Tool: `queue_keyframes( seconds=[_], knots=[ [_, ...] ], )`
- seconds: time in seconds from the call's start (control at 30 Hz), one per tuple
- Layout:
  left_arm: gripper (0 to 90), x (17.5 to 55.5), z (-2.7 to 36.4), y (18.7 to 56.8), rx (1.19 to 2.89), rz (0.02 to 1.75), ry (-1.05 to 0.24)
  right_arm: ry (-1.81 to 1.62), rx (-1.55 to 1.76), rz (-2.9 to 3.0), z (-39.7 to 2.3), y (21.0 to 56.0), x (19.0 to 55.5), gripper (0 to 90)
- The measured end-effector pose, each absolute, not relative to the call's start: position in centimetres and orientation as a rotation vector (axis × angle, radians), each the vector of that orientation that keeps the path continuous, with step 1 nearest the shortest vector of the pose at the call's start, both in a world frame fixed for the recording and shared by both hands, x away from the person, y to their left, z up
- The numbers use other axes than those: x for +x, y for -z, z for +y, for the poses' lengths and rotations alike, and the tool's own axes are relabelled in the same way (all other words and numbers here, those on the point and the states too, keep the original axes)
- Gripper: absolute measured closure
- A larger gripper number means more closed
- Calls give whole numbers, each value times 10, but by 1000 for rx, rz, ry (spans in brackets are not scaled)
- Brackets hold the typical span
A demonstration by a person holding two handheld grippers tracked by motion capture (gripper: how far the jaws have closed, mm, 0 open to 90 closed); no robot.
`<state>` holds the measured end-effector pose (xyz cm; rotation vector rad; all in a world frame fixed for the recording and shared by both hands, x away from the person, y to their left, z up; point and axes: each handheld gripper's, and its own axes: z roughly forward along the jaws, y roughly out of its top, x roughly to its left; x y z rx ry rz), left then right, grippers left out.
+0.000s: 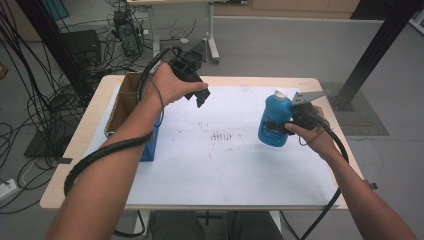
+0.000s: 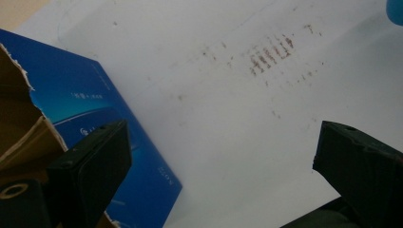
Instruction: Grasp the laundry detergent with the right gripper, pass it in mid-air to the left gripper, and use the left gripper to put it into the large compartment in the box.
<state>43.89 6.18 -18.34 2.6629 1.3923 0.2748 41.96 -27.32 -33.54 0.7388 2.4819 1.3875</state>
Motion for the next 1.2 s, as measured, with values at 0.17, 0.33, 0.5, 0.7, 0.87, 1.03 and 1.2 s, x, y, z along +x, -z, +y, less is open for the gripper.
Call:
queue_keyframes(
  seconds=[0.17,0.33,0.5,0.7,0.87,1.03,1.2],
  knots=[
    [56,443,65,171,2711,1295,-263,-1405,724,2507,-257,320,427,442],
    [58,447,68,162,2785,1176,-256,-1429,677,2540,-236,305,440,442],
    [58,450,70,157,2823,1093,-257,-1441,621,2580,-215,297,449,442],
    [58,451,70,144,2878,948,-255,-1459,536,2626,-188,291,460,442],
    [58,450,71,136,2911,851,-254,-1465,439,2660,-166,287,469,443],
    [58,447,71,130,2936,790,-247,-1481,350,2678,-143,284,472,443],
    [58,444,70,127,2965,729,-232,-1490,276,2702,-124,281,471,442]
  ],
)
